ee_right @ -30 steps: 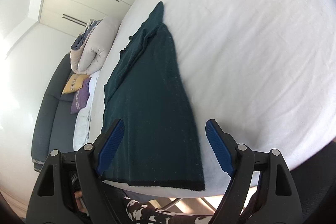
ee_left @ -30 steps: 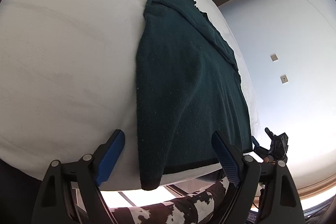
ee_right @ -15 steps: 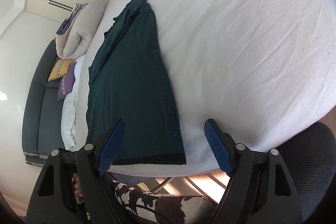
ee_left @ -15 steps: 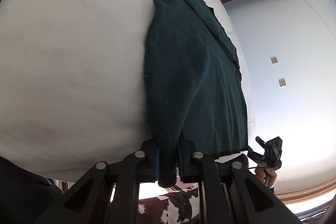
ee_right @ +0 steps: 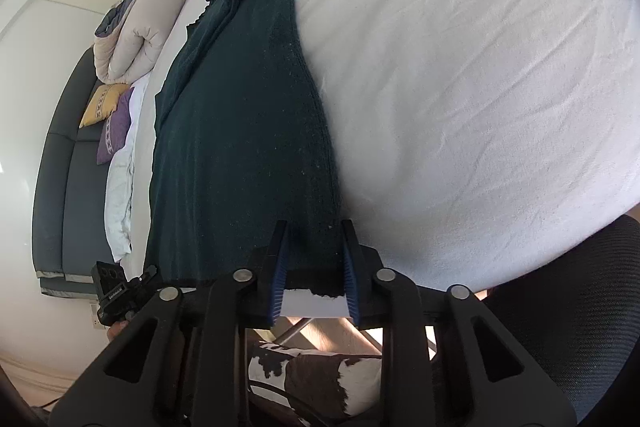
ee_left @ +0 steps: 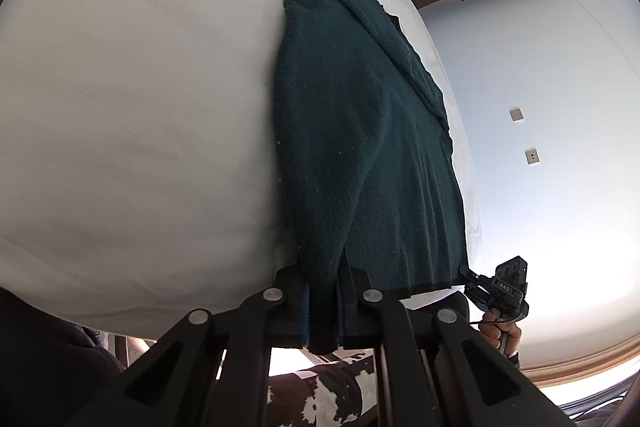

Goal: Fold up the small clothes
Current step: 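Lift the hem with both grippers and fold it toward the collar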

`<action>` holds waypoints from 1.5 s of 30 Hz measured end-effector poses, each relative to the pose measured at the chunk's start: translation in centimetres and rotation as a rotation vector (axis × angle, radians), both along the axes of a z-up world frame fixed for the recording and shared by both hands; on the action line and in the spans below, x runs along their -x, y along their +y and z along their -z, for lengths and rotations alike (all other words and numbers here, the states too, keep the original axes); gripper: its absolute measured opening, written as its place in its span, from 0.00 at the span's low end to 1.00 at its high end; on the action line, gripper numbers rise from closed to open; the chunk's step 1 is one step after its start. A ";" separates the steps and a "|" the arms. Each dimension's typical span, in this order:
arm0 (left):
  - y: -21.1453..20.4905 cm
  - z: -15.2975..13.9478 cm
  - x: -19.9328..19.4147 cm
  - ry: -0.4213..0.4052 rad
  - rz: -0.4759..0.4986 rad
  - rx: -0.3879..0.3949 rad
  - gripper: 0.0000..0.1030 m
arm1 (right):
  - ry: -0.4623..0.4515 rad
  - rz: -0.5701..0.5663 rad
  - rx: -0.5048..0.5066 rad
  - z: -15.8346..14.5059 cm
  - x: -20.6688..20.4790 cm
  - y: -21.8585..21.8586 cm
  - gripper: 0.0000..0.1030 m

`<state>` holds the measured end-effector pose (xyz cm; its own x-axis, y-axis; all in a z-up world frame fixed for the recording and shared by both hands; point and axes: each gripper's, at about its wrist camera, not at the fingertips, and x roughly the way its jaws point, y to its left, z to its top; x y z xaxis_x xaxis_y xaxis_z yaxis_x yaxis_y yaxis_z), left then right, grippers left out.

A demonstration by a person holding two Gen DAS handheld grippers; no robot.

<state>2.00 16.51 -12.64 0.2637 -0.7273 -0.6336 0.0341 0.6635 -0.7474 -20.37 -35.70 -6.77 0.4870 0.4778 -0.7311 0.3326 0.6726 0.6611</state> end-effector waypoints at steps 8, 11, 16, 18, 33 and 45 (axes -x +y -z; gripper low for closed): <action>0.7 -2.0 0.1 -0.052 -0.009 0.062 0.08 | -0.055 -0.085 0.021 -2.5 -1.1 1.5 0.07; 1.1 -3.0 0.1 -0.072 -0.020 0.115 0.07 | -0.093 -0.139 0.015 -4.2 -1.7 2.5 0.07; 1.9 -5.5 -0.3 -0.125 -0.052 0.212 0.06 | -0.170 -0.156 -0.063 -6.5 -3.0 2.9 0.07; 2.4 -6.7 -0.9 -0.154 -0.073 0.236 0.06 | -0.195 -0.136 -0.099 -7.2 -3.8 2.3 0.07; 5.1 -10.8 -7.6 -0.239 -0.221 0.376 0.06 | -0.297 0.068 -0.235 -11.4 -12.7 -1.6 0.07; 3.3 -11.0 -16.8 -0.218 -0.276 0.355 0.06 | -0.356 0.191 -0.217 -12.3 -22.3 -5.9 0.07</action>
